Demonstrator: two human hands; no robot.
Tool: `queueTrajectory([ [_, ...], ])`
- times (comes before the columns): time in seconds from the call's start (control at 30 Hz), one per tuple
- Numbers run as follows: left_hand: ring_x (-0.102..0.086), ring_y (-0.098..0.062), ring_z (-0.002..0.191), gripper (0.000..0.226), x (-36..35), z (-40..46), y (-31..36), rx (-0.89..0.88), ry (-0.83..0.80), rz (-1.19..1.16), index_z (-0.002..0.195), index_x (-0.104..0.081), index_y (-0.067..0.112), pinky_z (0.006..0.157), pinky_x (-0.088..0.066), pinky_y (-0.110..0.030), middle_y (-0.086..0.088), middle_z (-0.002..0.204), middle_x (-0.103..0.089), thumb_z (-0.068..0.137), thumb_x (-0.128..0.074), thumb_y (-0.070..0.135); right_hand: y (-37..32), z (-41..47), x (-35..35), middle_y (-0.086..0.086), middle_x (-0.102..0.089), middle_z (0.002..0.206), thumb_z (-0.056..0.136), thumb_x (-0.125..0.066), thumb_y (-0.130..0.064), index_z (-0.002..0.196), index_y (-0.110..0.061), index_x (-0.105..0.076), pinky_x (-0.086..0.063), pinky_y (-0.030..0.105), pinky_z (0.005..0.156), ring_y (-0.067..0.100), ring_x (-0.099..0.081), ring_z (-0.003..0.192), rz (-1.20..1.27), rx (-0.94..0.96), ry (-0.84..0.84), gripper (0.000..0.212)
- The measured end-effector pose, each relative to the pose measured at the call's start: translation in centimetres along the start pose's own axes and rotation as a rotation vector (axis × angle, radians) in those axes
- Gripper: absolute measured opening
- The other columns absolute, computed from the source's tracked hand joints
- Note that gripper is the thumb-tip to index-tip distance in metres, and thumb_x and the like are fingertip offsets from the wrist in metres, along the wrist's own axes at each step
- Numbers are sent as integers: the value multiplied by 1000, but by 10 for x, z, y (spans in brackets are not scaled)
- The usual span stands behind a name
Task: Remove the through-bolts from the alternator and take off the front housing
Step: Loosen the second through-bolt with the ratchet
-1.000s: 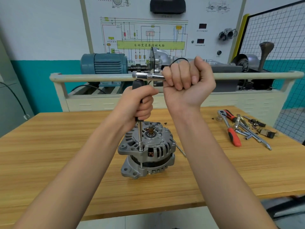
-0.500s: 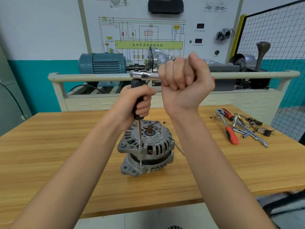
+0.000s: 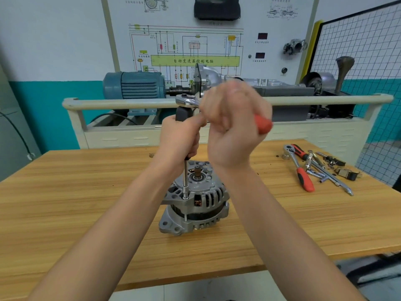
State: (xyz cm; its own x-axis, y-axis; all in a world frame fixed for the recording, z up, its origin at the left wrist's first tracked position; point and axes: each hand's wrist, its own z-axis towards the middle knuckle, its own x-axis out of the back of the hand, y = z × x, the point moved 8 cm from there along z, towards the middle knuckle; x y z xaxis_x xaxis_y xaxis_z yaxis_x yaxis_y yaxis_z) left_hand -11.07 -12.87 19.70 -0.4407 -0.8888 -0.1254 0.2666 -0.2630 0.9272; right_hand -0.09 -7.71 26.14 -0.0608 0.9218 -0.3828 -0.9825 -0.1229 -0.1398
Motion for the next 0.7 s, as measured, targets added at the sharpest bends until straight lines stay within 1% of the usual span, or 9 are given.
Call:
queueTrajectory([
  [0.07,-27,-5,35,36,4,-1,3,-35,60,41,57,-38,20,37,-23,-15,8,42,-35,86,-52,3,-6,-6,-14,-11,-37,51,81,-46,-12,53,-25,-42,-22,26,49,7,-29,43,-153,81,-35,32],
  [0.17,-23,-9,35,37,6,0,0,-13,14,4,56,-35,19,38,-21,-13,8,39,-30,83,-53,1,2,0,-8,-5,-27,40,81,-46,-7,44,-20,-29,-17,28,47,7,-24,39,-27,-10,-1,43],
  [0.3,-20,-9,33,45,-6,1,-1,22,-259,-54,47,-37,21,37,-22,-17,7,37,-26,82,-57,1,19,14,18,-7,-29,32,84,-36,-6,36,-23,-34,-19,23,42,10,-15,35,376,-269,72,51],
  [0.4,-22,-7,30,37,-16,-4,-1,118,-533,-144,45,-43,20,36,-23,-19,7,35,-28,80,-54,13,43,14,38,-5,-25,30,80,-38,-14,33,-18,-32,-19,22,41,13,-9,38,652,-493,247,48],
  [0.43,-22,-6,29,36,-19,-5,0,136,-582,-152,45,-43,20,35,-21,-19,7,35,-27,79,-53,15,50,14,42,-4,-24,30,80,-39,-15,33,-17,-32,-18,22,41,12,-8,38,719,-537,302,47],
  [0.5,-19,-5,28,39,-20,-5,-3,154,-570,-136,43,-39,20,35,-16,-18,8,34,-24,79,-53,16,58,14,47,-4,-23,30,79,-40,-15,33,-16,-32,-16,23,40,11,-9,36,768,-568,372,47],
  [0.57,-16,-5,28,47,-16,-2,-5,147,-485,-116,41,-35,21,35,-14,-16,8,34,-22,83,-53,12,59,13,45,-4,-23,30,79,-40,-15,33,-17,-32,-16,22,40,11,-15,30,744,-561,386,47],
  [0.63,-14,-7,29,53,-10,0,-4,106,-362,-108,41,-32,22,35,-15,-14,8,35,-21,88,-49,6,53,13,40,-4,-24,31,80,-40,-14,33,-17,-32,-19,21,39,11,-16,30,676,-517,351,48],
  [0.7,-14,-8,30,49,-3,2,-3,66,-237,-99,46,-31,21,36,-16,-13,7,36,-21,88,-49,3,42,13,31,-5,-24,32,84,-37,-12,34,-19,-33,-20,22,40,13,-11,36,552,-436,255,51],
])
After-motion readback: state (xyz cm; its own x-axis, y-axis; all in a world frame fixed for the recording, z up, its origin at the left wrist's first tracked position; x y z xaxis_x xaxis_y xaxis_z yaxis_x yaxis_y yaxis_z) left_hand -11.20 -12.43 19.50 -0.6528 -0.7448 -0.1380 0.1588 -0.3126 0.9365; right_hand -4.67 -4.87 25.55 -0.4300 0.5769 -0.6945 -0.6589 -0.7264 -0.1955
